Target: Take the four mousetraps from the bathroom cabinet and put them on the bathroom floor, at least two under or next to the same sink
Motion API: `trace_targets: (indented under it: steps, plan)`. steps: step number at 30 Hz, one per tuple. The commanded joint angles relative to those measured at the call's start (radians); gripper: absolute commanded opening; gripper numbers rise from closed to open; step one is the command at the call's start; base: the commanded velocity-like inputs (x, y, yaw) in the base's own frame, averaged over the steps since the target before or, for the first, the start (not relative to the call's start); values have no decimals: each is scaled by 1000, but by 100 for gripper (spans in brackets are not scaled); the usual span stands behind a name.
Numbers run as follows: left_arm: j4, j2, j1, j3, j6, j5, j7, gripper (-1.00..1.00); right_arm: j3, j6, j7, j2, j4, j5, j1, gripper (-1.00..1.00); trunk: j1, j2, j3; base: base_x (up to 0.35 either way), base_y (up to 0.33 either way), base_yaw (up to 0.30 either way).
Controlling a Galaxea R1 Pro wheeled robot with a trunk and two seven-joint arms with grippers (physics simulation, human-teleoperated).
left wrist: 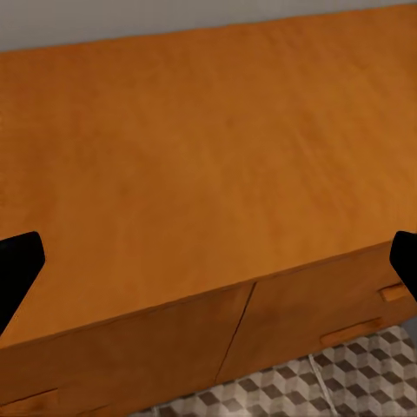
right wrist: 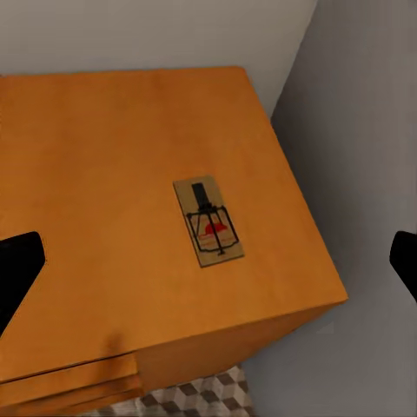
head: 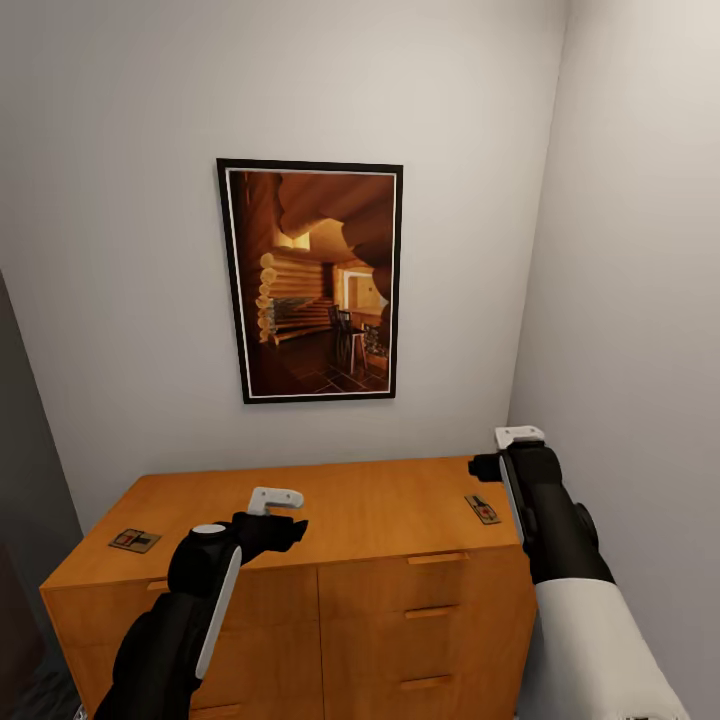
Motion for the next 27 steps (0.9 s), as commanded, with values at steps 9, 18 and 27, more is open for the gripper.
trace_targets:
  steps: [9, 18, 27]
  plan:
    - [0, 0, -2, 1, 20, -11, -6, 100, 0, 3, 10, 6, 17, 5, -13, 100, 0, -1, -2, 90, 0, 0]
    - [1, -1, -2, 2, 27, -11, -5, 100, 1, 3, 12, 7, 21, 0, -14, 100, 0, -1, -2, 227, 0, 0]
    - [1, -1, -2, 4, 29, -11, -5, 100, 3, 3, 11, 7, 23, 5, -14, 100, 0, -1, -2, 47, 0, 0]
